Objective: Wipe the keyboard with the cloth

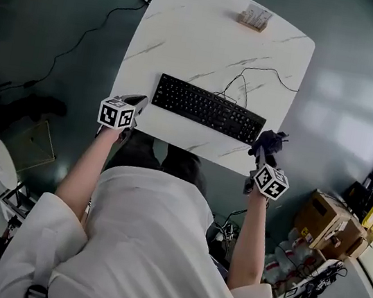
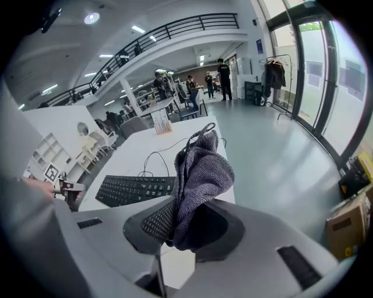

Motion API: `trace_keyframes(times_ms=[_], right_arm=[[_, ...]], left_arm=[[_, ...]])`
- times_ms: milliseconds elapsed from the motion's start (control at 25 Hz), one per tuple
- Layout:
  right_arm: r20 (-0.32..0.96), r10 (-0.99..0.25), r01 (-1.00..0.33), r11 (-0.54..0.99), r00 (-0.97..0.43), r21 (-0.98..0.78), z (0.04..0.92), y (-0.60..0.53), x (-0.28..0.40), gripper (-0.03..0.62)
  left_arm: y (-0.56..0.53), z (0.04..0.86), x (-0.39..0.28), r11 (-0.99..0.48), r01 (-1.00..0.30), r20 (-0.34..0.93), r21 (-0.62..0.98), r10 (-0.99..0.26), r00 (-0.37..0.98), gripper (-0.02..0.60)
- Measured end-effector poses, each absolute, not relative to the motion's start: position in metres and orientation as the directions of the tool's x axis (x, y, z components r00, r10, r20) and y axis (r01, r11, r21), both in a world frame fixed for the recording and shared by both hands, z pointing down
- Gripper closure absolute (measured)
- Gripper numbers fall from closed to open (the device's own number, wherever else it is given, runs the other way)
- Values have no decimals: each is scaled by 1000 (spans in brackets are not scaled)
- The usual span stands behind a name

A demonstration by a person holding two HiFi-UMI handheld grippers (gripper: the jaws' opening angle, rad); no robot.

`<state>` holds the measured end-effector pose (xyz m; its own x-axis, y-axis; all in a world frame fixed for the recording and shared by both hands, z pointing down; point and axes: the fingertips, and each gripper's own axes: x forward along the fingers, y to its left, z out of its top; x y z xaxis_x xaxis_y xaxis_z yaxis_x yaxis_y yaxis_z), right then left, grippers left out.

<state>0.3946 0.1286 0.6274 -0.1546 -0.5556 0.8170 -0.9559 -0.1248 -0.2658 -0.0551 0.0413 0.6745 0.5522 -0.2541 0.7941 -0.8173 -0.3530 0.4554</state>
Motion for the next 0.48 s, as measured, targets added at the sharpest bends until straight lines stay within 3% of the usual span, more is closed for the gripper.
trace_keyframes(times_ms=[480], right_arm=[[878,-446,-979,-17,-175,-203,679,140,400,496]], left_arm=[[59,689,-58,-250,-823,802,510,-209,560,574]])
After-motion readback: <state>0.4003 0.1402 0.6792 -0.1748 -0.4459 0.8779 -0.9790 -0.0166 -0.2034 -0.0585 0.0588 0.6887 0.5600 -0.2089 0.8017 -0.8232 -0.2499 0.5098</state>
